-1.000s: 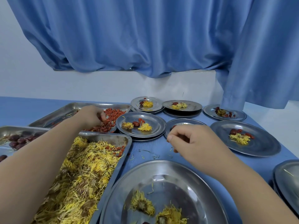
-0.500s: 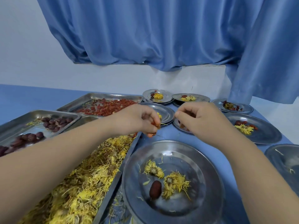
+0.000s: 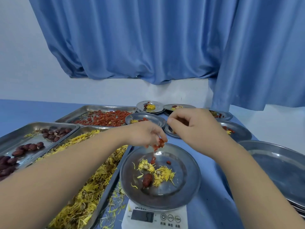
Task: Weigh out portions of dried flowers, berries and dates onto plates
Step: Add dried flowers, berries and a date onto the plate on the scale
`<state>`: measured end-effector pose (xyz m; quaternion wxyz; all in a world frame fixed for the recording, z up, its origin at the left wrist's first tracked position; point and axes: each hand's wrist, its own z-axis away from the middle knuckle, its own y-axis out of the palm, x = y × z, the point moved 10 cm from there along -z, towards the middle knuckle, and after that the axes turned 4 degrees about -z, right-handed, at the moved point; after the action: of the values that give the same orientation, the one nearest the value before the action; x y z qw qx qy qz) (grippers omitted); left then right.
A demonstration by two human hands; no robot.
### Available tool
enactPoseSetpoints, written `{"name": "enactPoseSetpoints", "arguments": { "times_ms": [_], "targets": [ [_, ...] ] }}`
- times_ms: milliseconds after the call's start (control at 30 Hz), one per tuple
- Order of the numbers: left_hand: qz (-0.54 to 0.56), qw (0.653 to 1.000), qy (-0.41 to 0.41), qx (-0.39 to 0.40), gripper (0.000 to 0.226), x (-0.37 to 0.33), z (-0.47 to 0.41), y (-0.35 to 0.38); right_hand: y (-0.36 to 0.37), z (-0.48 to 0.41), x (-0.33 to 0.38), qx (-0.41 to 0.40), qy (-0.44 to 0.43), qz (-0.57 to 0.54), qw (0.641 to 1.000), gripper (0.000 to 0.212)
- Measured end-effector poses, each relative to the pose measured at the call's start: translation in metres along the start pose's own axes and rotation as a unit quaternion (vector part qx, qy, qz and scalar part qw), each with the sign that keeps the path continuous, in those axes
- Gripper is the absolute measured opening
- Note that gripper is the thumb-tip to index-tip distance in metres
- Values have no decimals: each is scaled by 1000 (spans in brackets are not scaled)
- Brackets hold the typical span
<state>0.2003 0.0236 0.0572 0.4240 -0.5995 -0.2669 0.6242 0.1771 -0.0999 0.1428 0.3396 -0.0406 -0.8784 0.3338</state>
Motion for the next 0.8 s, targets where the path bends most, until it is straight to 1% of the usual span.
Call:
{"name": "enactPoseSetpoints", "arguments": {
  "times_ms": [167,300,400,567,700,800],
  "targets": [
    [-21,1000,-11,-16,35,3,3,9,1,37,-18,9,36,55,998,22],
    [-70,997,-6,-20,21,3,5,11,5,69,-39,6,60,108,992,27],
    [-75,997,-17,-24,17,1,7,7,8,87,-49,-4,58,132,990,24],
    [-54,998,-35,-23,24,-4,10,6,11,111,-53,-48,31,164,985,18],
    [-42,997,-33,-48,26,-9,8,5,11,121,-57,-64,29,176,982,18],
    [-54,997,-30,-55,28,-7,10,8,12,123,-56,-72,26,170,982,18]
  ]
}}
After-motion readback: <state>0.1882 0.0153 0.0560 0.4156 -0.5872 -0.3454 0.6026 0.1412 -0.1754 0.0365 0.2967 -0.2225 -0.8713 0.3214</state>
